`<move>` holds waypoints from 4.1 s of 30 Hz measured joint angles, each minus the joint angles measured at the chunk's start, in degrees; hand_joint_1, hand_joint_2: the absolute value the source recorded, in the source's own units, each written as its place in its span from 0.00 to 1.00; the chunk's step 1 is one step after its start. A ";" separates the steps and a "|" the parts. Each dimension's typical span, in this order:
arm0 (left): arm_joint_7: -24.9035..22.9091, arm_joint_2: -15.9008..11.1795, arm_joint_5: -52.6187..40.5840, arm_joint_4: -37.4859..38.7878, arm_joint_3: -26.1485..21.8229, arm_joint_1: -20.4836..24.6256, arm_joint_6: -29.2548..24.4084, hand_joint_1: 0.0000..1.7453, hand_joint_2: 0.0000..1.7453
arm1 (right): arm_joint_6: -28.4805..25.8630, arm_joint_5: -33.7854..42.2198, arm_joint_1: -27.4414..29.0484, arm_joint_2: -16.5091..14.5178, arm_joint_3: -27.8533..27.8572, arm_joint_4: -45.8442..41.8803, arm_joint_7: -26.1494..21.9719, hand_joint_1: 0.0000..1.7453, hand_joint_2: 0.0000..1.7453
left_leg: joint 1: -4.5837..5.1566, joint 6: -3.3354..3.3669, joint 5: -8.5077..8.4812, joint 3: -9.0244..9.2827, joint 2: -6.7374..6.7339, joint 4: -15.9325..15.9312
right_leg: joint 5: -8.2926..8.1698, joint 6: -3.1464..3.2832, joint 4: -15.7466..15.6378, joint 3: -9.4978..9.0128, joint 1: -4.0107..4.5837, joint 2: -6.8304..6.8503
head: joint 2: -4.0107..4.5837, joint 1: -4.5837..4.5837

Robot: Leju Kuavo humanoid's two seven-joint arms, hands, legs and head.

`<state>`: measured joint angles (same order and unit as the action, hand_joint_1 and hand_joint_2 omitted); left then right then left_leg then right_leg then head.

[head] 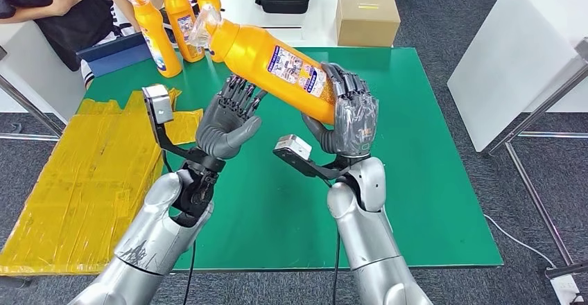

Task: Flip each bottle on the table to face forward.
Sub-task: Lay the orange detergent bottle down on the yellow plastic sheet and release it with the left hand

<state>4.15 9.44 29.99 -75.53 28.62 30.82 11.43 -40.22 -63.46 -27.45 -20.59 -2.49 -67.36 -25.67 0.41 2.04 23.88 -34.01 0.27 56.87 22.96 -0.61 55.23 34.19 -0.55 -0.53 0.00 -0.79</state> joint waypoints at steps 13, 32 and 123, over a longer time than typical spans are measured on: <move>-1.39 1.29 3.89 2.19 -0.10 0.87 0.60 0.00 1.00 | 0.00 -1.77 0.57 -0.02 0.35 -0.63 -0.09 1.00 1.00 | 0.00 0.00 0.00 0.00 0.00 0.00 | 0.00 0.00 0.00 0.00 0.00 0.00 | 0.00 0.00; -1.96 3.71 8.90 3.20 -2.21 1.39 -1.98 0.00 1.00 | 0.02 -4.36 1.71 -0.12 -1.21 -0.57 2.26 1.00 1.00 | 0.00 0.00 0.00 -0.01 0.00 0.00 | 0.00 0.00 0.00 -0.01 0.00 0.00 | 0.00 0.01; 4.70 5.11 7.63 -0.06 -11.11 -1.94 -6.51 1.00 1.00 | 0.09 -7.48 1.78 -1.11 -17.54 8.20 11.07 1.00 1.00 | 0.00 0.00 0.00 -0.01 0.00 0.00 | 0.00 0.00 0.00 -0.01 0.00 0.00 | 0.00 0.01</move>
<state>8.85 14.55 37.62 -75.59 17.50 28.88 4.92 -40.13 -70.94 -25.67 -21.70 -20.03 -59.16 -14.60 0.41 2.04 23.88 -34.03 0.27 56.87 22.96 -0.61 55.23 34.19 -0.55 -0.53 0.00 -0.78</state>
